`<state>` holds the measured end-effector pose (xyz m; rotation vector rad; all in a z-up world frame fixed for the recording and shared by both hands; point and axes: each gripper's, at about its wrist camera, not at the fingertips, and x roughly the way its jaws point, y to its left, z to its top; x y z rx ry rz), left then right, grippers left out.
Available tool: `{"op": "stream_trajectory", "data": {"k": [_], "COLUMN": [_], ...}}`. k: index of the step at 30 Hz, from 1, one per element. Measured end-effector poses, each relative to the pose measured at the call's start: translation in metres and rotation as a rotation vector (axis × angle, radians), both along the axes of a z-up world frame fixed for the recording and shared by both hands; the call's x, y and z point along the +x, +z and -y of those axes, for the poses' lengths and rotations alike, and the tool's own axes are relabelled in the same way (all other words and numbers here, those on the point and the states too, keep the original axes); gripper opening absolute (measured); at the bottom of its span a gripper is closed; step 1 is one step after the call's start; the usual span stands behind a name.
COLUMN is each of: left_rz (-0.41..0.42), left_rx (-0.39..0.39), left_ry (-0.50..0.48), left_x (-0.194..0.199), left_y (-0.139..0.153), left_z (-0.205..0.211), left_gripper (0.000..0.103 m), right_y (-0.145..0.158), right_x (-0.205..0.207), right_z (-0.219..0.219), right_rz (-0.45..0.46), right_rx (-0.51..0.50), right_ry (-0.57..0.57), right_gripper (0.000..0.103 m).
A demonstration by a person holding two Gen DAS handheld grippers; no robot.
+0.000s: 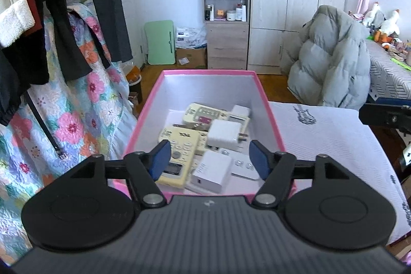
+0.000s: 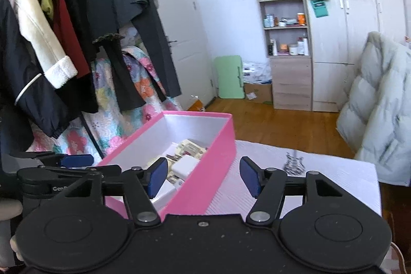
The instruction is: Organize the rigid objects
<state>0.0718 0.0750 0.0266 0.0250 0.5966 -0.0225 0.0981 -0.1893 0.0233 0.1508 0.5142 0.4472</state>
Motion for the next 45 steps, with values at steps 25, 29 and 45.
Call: {"op": "stream_trajectory", "data": {"k": [25, 29, 45], "left_rz": [-0.031, -0.032, -0.076], "left_rx": [0.001, 0.007, 0.02], "left_ry": [0.012, 0.002, 0.024], "left_x": [-0.027, -0.03, -0.038], "left_y": [-0.012, -0.011, -0.01], "left_z": [0.03, 0.033, 0.043], "left_gripper": [0.101, 0.103, 0.103], "right_y": [-0.017, -0.015, -0.005], "right_x": [-0.032, -0.037, -0.061], "right_z": [0.023, 0.023, 0.043], "right_rz": [-0.077, -0.11, -0.129], "right_rx": [-0.13, -0.168, -0.135], "right_ry": [-0.152, -0.209, -0.282], "right_gripper": [0.1, 0.102, 0.102]}}
